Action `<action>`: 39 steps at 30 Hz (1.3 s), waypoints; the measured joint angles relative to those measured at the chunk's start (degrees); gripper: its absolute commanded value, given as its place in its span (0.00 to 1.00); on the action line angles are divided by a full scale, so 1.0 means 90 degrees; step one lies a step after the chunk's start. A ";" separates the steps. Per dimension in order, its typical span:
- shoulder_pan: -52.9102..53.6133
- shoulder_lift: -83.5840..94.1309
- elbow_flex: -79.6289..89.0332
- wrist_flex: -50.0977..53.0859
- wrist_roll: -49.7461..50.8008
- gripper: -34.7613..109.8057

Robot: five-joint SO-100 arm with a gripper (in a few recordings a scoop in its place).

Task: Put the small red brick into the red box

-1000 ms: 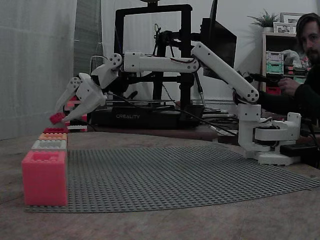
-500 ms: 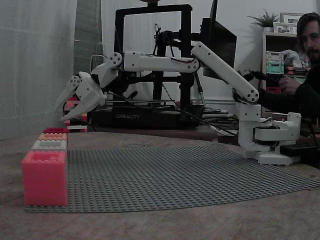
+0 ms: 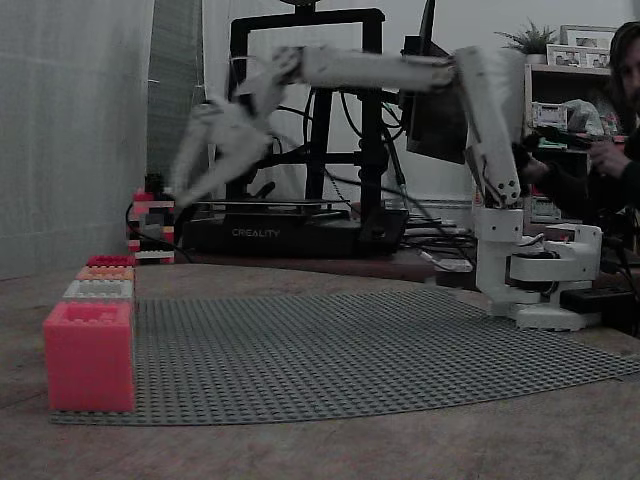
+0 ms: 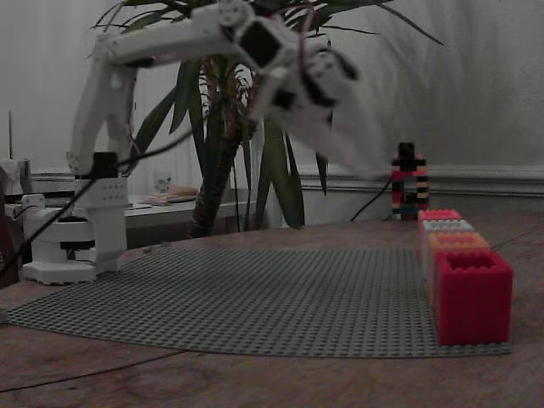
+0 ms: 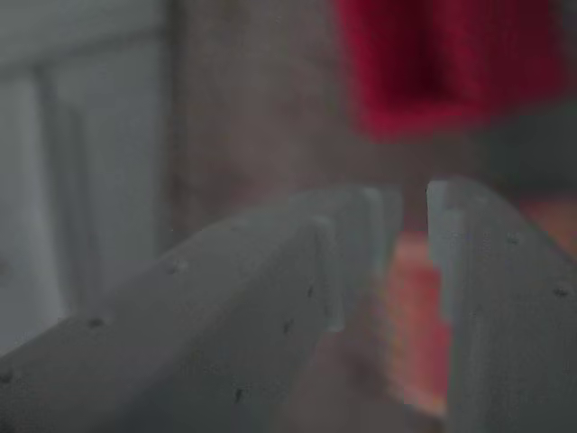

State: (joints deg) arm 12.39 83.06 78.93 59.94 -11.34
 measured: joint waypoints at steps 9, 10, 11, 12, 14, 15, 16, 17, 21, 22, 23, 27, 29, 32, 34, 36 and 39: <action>-0.0830 0.4404 0.4619 0.0918 0.0332 0.24; -0.0938 0.4844 0.5020 0.0986 0.0439 0.24; -0.1055 0.5264 0.5430 0.1055 0.0547 0.24; -0.1152 0.5693 0.5791 0.1143 0.0645 0.24; -0.1260 0.6543 0.6475 0.1221 0.0791 0.24; -0.1318 0.6973 0.6787 0.1289 0.0850 0.24; -0.1357 0.7383 0.7080 0.1338 0.0889 0.24; -0.1396 0.7754 0.7305 0.1406 0.0898 0.24; -0.1514 0.9121 0.8193 0.1699 0.0908 0.24; -0.1514 0.9521 0.8408 0.1738 0.0908 0.24; -0.1514 0.9736 0.8545 0.1768 0.0908 0.24; -0.1514 1.0459 0.8965 0.1992 0.0938 0.24; -0.1514 1.0742 0.9121 0.2109 0.1006 0.24; -0.1514 1.1084 0.9307 0.2207 0.0967 0.24; -0.1514 1.1201 0.9365 0.2207 0.0938 0.24; -0.1514 1.1191 0.9395 0.2158 0.0977 0.24; -0.1514 1.1191 0.9395 0.2158 0.1084 0.24</action>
State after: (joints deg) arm -1.23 183.78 163.48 79.37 -1.58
